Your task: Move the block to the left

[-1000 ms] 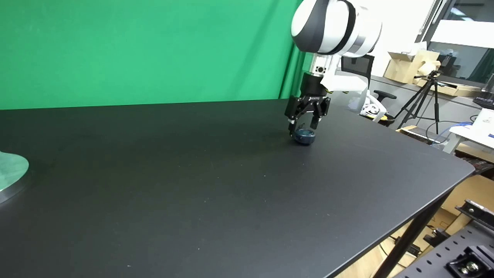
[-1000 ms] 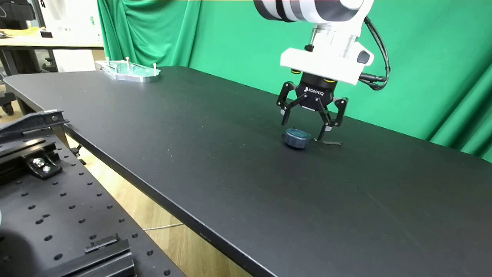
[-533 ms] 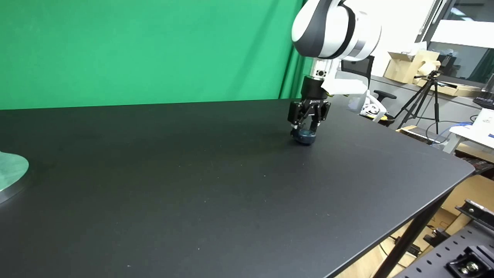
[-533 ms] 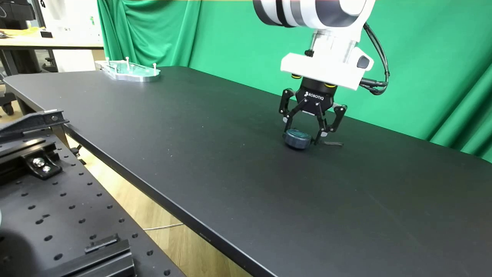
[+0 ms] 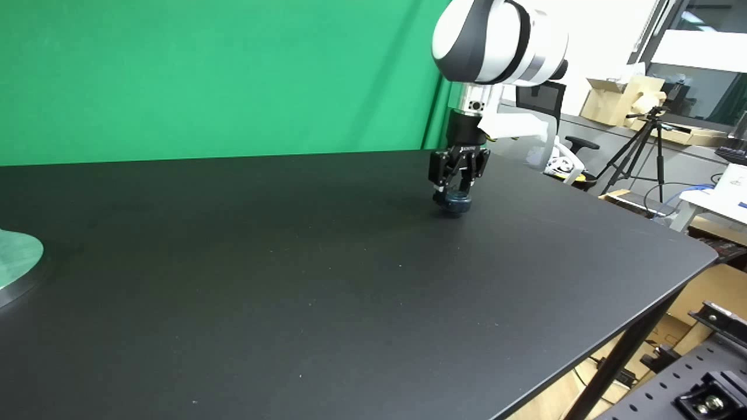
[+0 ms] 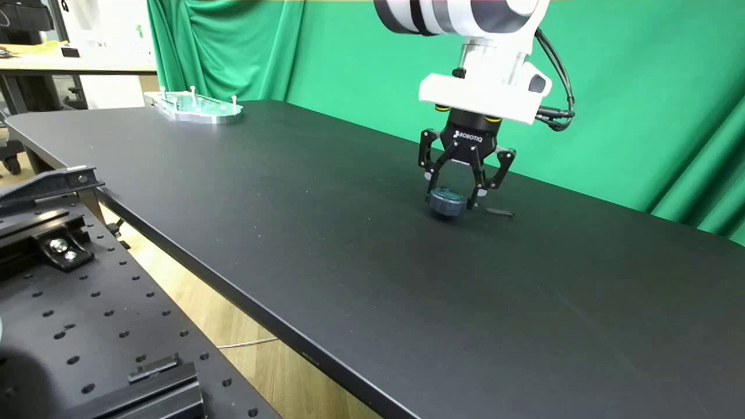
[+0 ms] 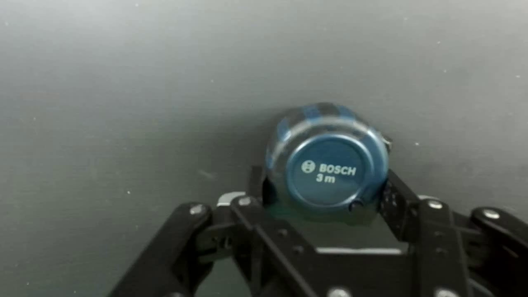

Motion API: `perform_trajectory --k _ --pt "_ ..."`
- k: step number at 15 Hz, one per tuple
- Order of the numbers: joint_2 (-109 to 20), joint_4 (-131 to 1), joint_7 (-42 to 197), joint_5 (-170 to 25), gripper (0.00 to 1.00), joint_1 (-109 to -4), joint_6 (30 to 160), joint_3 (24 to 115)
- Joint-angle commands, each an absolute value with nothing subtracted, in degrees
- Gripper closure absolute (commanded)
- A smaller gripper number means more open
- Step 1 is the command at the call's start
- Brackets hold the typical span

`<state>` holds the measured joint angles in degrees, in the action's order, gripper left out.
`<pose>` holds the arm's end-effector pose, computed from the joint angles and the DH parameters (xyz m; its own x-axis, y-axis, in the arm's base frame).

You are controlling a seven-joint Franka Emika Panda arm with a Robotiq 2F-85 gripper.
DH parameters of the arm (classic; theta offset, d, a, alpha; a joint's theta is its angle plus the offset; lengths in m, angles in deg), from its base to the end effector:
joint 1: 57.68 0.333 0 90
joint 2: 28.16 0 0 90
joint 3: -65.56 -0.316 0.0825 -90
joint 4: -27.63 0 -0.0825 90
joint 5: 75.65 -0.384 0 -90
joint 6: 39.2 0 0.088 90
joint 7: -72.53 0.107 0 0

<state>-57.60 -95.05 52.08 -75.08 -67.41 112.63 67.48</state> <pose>0.5554 -0.1147 0.1595 0.9861 0.1658 -0.0121 0.1660 -0.9860 0.0180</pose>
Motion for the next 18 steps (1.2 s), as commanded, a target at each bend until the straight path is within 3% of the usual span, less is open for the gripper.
perform_trajectory --k 1,18 --pt "-54.3 -95.5 56.6 -71.6 0.56 -63.7 111.2 67.8" --pt "-57.9 -92.8 56.9 -68.1 0.56 -54.5 108.5 62.0"
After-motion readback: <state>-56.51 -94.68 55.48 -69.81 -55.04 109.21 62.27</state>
